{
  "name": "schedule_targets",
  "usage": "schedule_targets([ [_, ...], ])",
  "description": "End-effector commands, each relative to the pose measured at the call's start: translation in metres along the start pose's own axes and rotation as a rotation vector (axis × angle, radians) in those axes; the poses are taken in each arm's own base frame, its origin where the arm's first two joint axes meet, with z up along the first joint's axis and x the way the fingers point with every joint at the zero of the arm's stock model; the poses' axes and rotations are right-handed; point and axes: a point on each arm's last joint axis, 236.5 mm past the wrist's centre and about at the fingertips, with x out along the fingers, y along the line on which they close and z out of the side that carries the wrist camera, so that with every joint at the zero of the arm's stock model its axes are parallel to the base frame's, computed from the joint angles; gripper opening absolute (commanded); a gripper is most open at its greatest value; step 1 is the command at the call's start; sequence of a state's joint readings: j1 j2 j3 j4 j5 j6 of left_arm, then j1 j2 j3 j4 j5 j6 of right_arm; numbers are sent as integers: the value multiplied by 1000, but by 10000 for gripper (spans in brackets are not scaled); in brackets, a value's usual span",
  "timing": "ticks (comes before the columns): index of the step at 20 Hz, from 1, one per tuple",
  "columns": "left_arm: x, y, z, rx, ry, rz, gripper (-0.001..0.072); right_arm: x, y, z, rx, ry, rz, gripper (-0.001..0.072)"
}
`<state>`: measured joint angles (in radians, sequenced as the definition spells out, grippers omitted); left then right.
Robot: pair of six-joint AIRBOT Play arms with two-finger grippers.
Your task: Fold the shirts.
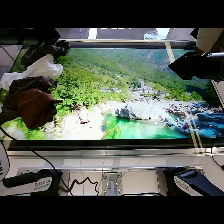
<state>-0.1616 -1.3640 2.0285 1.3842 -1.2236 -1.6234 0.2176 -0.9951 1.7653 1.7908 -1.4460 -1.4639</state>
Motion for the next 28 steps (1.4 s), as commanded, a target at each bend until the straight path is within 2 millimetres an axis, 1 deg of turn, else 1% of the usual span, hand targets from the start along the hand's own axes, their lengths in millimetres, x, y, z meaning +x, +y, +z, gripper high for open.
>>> schedule_targets([
  [1,1,0,1,1,-3,1,426,0,-1,0,0,1,-2,400],
  [3,3,-1,0,-3,1,-6,426,1,-3,0,-1,1,-12,401],
  [5,3,-1,-1,-3,3,-7,426,1,-2,0,0,-3,-7,401],
  [7,3,-1,0,-3,2,-7,426,1,-2,6,-1,-25,-10,400],
  [10,4,-1,-1,-4,4,-6,426,1,-2,6,-1,-25,-10,400],
  [12,6,0,-3,-5,14,-6,426,1,-6,7,-4,-29,-26,400],
  [15,11,2,-12,-8,44,-3,424,0,-8,16,-6,-67,-34,400],
  [19,20,7,-34,13,134,12,422,-1,-4,29,-4,-122,-16,398],
  [20,26,12,-43,48,174,23,374,-1,-4,29,-5,-124,-16,311],
  [21,31,19,-54,70,220,43,283,-1,-4,29,-5,-124,-17,118],
  [22,38,25,-68,86,278,59,259,-1,-5,31,-6,-131,-19,36],
  [23,44,30,-81,93,333,69,259,-1,-6,31,-7,-131,-25,35],
  [25,58,35,-106,95,434,66,187,-1,-8,30,-9,-129,-34,35],
  [26,65,38,-114,93,465,68,120,-1,-10,31,-14,-132,-44,35],
  [27,74,42,-120,93,484,79,91,-2,-16,32,-18,-137,-67,36],
  [28,81,51,-124,99,497,107,93,-2,-24,33,-25,-138,-101,48],
])
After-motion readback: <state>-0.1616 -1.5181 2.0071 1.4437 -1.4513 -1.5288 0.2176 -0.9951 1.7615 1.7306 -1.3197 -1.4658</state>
